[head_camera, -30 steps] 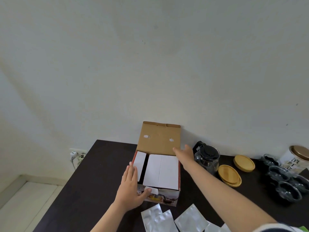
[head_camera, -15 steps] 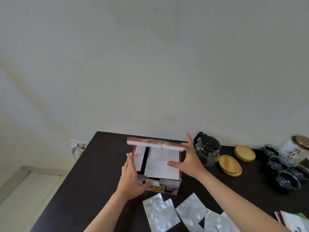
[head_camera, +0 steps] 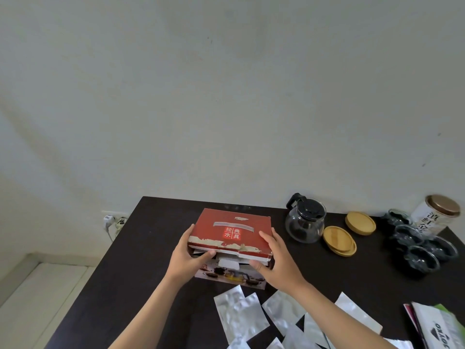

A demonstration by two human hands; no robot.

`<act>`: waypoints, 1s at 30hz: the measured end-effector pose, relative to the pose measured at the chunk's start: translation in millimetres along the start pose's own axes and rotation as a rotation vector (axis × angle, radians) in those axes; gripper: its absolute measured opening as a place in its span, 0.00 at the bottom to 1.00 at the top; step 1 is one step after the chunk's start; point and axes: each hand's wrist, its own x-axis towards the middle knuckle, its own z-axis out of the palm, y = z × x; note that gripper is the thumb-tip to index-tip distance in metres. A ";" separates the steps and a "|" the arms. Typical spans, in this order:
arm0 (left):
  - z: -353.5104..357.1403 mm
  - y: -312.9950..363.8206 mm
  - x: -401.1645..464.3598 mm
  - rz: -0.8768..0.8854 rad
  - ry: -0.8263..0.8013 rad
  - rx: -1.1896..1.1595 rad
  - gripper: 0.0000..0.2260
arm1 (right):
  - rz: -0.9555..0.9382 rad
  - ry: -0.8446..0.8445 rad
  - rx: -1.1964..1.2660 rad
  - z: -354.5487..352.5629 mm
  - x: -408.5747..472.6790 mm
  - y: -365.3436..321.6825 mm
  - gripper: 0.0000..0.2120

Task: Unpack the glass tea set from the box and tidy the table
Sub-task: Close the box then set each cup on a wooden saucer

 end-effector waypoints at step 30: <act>10.8 -15.2 -2.5 -0.019 0.087 0.084 0.28 | -0.020 0.090 -0.047 30.9 -10.5 19.0 0.35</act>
